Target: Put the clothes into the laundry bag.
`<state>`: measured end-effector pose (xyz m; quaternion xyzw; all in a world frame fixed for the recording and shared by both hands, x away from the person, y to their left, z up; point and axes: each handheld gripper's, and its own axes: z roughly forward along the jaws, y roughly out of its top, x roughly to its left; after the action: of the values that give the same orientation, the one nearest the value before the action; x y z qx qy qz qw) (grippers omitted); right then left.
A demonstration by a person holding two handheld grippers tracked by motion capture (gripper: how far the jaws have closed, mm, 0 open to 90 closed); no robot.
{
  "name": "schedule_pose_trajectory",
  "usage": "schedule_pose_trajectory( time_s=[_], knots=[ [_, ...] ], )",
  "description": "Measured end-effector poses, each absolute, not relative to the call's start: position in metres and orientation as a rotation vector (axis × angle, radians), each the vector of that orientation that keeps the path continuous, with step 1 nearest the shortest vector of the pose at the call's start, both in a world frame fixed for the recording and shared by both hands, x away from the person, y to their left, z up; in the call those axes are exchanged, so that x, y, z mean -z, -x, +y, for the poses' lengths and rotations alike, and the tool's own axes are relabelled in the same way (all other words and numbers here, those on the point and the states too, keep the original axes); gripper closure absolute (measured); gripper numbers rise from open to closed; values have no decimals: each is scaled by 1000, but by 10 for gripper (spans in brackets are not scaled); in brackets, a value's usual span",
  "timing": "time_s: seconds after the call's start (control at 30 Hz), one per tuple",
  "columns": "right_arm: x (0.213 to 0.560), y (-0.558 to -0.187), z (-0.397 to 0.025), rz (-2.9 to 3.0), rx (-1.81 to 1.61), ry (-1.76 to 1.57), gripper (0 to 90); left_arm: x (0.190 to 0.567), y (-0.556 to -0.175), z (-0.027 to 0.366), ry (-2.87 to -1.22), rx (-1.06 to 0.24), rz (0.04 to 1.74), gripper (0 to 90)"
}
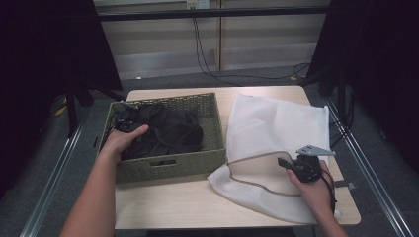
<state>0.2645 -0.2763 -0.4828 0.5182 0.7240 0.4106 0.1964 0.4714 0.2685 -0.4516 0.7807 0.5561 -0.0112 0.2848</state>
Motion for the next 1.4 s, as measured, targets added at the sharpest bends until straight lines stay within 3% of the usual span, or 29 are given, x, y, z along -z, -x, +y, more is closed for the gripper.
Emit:
schedule_pose_trajectory(
  time_s=[0.3,0.57,0.63,0.73,0.8,0.9,1.1,1.4],
  knots=[
    [485,-267,-276,2036,-1153,-1451,863,470,-478,258,-2136,192,1441,0],
    [489,-269,-276,2049,-1153,-1457,862,472,-480,247,-2265,119,1389,29],
    [490,-270,-276,2051,-1159,-1459,862,469,-482,237,-2300,78,1466,122],
    [490,-270,-277,2050,-1165,-1463,861,465,-483,233,-2299,75,1469,185],
    [491,-271,-277,2050,-1173,-1467,861,463,-483,232,-2285,124,1451,375],
    [492,-271,-276,2057,-1169,-1467,861,458,-480,232,-2256,139,1455,558],
    [495,-272,-276,2060,-1178,-1476,861,438,-475,237,-2222,82,1360,632],
    [487,-269,-277,2012,-1220,-1408,886,387,-436,240,-1954,-175,1122,640]
  ],
)
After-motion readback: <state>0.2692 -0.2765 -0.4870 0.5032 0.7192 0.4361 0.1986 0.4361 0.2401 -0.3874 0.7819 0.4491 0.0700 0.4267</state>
